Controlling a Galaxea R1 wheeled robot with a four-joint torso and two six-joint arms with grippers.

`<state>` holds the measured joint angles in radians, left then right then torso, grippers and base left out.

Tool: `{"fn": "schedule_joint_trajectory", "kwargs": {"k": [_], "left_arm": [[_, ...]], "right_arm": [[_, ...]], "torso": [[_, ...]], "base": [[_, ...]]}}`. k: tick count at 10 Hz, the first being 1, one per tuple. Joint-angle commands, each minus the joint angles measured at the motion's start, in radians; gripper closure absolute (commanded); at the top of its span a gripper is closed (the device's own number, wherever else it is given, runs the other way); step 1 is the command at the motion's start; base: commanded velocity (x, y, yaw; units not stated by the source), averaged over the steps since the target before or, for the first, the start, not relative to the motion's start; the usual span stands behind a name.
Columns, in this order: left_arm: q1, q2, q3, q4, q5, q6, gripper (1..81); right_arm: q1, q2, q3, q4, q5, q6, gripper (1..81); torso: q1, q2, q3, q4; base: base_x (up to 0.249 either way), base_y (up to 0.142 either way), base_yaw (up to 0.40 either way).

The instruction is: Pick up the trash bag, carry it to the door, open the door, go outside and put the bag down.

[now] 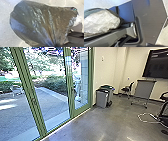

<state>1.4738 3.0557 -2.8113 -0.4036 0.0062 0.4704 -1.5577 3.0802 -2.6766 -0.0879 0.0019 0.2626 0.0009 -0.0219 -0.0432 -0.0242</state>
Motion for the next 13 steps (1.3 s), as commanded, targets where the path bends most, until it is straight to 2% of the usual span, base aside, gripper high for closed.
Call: {"fn": "schedule_joint_trajectory", "kwargs": {"k": [1,3,13], "left_arm": [[-0.053,-0.001,-0.004,0.009,0.063,0.005,81.1],[-0.052,-0.001,-0.004,0.009,0.063,0.005,81.1],[-0.051,-0.001,-0.004,0.009,0.063,0.005,81.1]], "right_arm": [[0.043,0.005,0.009,-0.009,-0.053,0.0,1.0],[0.043,0.005,0.009,-0.009,-0.053,0.0,1.0],[0.041,0.007,0.011,-0.016,-0.053,0.0,1.0]], "torso": [[0.0,0.0,0.0,0.0],[0.0,0.0,0.0,0.0],[0.0,0.0,0.0,0.0]], "base": [[0.152,0.0,0.0],[0.152,0.0,0.0],[0.152,-0.068,0.0]]}}
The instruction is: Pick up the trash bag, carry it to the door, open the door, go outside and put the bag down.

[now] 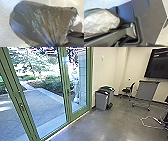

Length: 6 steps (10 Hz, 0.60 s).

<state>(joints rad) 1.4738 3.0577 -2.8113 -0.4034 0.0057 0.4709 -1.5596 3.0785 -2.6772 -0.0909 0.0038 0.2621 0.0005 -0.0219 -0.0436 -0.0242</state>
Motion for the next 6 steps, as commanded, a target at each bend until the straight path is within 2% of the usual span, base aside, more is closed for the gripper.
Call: {"fn": "schedule_joint_trajectory", "kwargs": {"k": [1,6], "left_arm": [[-0.051,-0.005,-0.004,0.009,0.063,0.005,81.1],[-0.051,-0.003,-0.004,0.009,0.063,0.005,81.1]], "right_arm": [[0.043,0.008,0.011,-0.013,-0.054,0.0,1.0],[0.043,0.008,0.011,-0.013,-0.054,0.0,1.0]], "torso": [[0.0,0.0,0.0,0.0],[0.0,0.0,0.0,0.0]], "base": [[0.152,-0.069,0.0],[0.152,-0.069,0.0]]}}
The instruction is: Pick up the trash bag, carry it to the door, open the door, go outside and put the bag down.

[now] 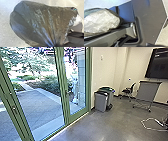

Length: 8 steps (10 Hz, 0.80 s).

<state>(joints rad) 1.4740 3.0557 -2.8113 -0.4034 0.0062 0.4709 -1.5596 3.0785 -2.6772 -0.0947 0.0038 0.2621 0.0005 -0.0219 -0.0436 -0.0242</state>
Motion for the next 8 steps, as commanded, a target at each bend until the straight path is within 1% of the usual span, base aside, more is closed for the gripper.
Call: {"fn": "schedule_joint_trajectory", "kwargs": {"k": [1,5,8], "left_arm": [[-0.051,-0.001,-0.004,0.009,0.063,0.005,81.1],[-0.051,0.0,-0.004,0.009,0.063,0.005,81.1],[-0.051,0.0,-0.004,0.008,0.063,0.005,81.1]], "right_arm": [[0.043,0.008,0.01,-0.01,-0.054,0.0,1.0],[0.042,0.008,0.01,-0.01,-0.054,0.0,1.0],[0.042,0.008,0.01,-0.011,-0.054,0.0,1.0]], "torso": [[0.0,0.0,0.0,0.0],[0.0,0.0,0.0,0.0],[0.0,0.0,0.0,0.0]], "base": [[0.152,-0.068,0.0],[0.152,-0.061,0.0],[0.152,0.0,0.0]]}}
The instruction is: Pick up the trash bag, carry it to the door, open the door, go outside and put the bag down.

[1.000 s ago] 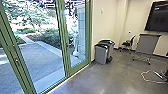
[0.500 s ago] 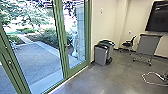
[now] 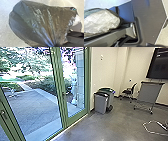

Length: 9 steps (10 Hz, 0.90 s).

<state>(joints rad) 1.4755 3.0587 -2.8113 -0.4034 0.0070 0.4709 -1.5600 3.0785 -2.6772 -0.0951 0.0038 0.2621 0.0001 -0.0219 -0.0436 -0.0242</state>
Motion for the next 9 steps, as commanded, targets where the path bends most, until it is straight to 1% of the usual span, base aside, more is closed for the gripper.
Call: {"fn": "schedule_joint_trajectory", "kwargs": {"k": [1,7,8,9], "left_arm": [[-0.053,-0.003,-0.004,0.008,0.062,0.005,81.1],[-0.053,-0.004,-0.005,0.008,0.06,0.005,81.1],[-0.053,-0.006,-0.005,0.006,0.052,0.005,81.1],[-0.042,-0.004,-0.004,0.008,0.007,0.005,81.1]], "right_arm": [[0.043,0.008,0.01,-0.011,-0.054,0.0,1.0],[0.036,0.007,0.01,-0.011,-0.054,0.0,1.0],[0.03,0.005,0.01,-0.011,-0.053,0.0,1.0],[0.025,0.005,0.01,-0.017,-0.051,0.0,1.0]], "torso": [[0.0,0.0,0.0,0.0],[0.0,0.0,0.0,0.0],[0.0,0.0,0.0,0.0],[0.0,0.0,0.0,0.0]], "base": [[0.152,0.0,0.0],[0.152,0.0,0.0],[0.151,0.0,0.0],[0.152,0.0,0.0]]}}
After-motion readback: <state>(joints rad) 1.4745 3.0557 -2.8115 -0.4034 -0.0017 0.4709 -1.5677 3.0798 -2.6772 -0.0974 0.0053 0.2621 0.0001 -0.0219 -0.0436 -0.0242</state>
